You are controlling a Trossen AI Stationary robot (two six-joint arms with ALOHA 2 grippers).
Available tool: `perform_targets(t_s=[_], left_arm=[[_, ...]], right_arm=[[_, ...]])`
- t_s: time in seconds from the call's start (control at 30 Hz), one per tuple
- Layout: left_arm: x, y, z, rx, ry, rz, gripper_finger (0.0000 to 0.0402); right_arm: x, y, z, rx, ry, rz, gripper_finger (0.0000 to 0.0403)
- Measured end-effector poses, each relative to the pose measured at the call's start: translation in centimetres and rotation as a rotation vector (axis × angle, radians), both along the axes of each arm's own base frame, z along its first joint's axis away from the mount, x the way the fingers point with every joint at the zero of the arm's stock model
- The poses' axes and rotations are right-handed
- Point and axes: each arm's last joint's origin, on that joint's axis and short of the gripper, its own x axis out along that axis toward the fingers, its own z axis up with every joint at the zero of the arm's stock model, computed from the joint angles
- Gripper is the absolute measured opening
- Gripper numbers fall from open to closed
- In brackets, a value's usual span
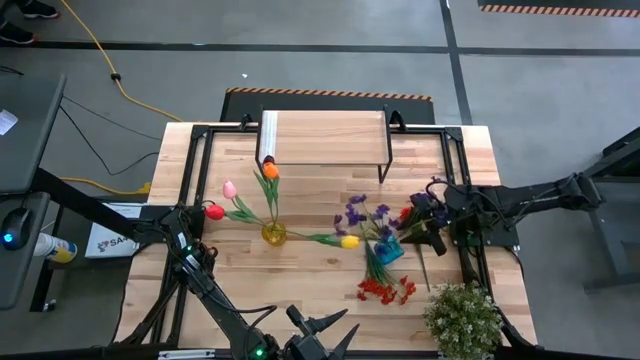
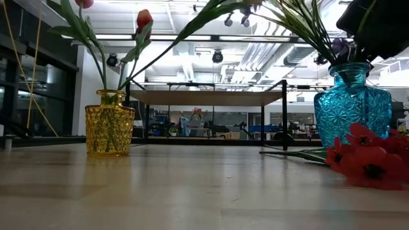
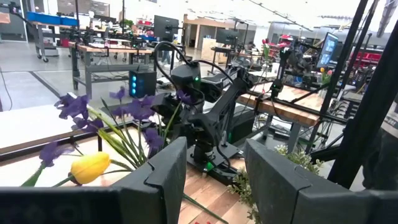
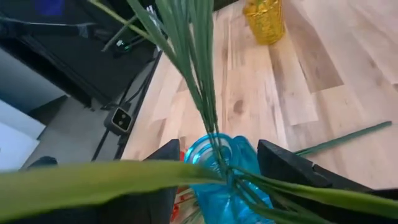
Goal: Pick and place flowers into a vace then onto a shelf
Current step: Put the purple flowers into the blue vase, then put the right red flowers into the blue vase
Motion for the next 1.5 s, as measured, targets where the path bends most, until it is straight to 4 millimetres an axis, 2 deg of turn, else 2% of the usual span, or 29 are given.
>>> perform_targets(t_s=[0.27,0.63,0.9,1.2,1.5], left_arm=[[0.0,0.0,0.0,0.000,0.000,0.000,0.0195],[0.0,0.0,0.0,-0.001,0.002,0.005,0.0195],[0.0,0.0,0.0,0.007,0.010,0.008,0.0195],[0.0,0.0,0.0,0.020,0.021,0.009,0.0195],[0.0,0.0,0.0,0.020,0.021,0.008,0.0195]], right_arm=[[-0.1,0.0,-0.1,0.074,0.033,0.059,0.0211],[-0.8,0.0,0.3,0.091,0.018,0.059,0.0207],[-2.3,-0.1,1.8,0.068,0.082,0.046,0.0212],[-3.0,-0.2,1.7,0.070,0.196,0.054,0.0205],[-4.0,-0.2,3.4,0.064,0.251,0.053,0.0211]])
